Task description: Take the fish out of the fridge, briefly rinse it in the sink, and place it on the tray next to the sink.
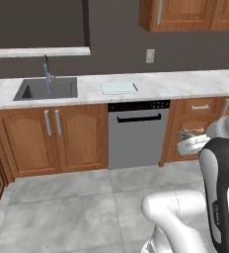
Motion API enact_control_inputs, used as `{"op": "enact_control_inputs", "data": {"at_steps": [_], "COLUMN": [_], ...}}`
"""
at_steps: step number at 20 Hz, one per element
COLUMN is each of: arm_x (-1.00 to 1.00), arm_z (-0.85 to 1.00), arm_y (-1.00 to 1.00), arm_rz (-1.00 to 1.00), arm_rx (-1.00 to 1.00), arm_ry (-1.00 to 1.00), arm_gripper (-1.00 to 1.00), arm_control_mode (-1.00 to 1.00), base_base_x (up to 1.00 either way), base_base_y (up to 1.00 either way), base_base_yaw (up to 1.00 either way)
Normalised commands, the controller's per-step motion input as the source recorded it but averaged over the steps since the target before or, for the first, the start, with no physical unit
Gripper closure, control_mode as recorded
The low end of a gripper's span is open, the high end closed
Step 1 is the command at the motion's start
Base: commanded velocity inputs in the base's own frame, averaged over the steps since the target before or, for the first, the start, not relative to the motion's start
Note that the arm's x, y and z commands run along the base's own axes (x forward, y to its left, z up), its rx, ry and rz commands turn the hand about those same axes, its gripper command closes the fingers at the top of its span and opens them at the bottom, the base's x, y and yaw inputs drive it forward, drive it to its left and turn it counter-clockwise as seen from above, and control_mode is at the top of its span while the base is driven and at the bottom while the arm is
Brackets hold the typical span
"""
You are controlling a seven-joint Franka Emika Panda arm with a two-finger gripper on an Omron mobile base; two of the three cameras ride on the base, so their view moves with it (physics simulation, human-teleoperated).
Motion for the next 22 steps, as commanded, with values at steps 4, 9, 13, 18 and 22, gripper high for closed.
{"op": "enact_control_inputs", "data": {"at_steps": [4,9,13,18,22], "arm_x": [0.0,0.0,0.0,0.0,0.0], "arm_z": [0.0,0.0,0.0,0.0,0.0], "arm_y": [0.0,0.0,0.0,0.0,0.0], "arm_rz": [0.0,0.0,0.0,0.0,0.0], "arm_rx": [0.0,0.0,0.0,0.0,0.0], "arm_ry": [0.0,0.0,0.0,0.0,0.0], "arm_gripper": [1.0,1.0,1.0,1.0,1.0], "arm_control_mode": [1.0,1.0,1.0,1.0,1.0], "base_base_x": [1.0,1.0,1.0,1.0,1.0], "base_base_y": [0.01,0.31,0.7,0.84,0.7], "base_base_yaw": [0.17,-0.03,-0.22,-0.27,-0.11]}}
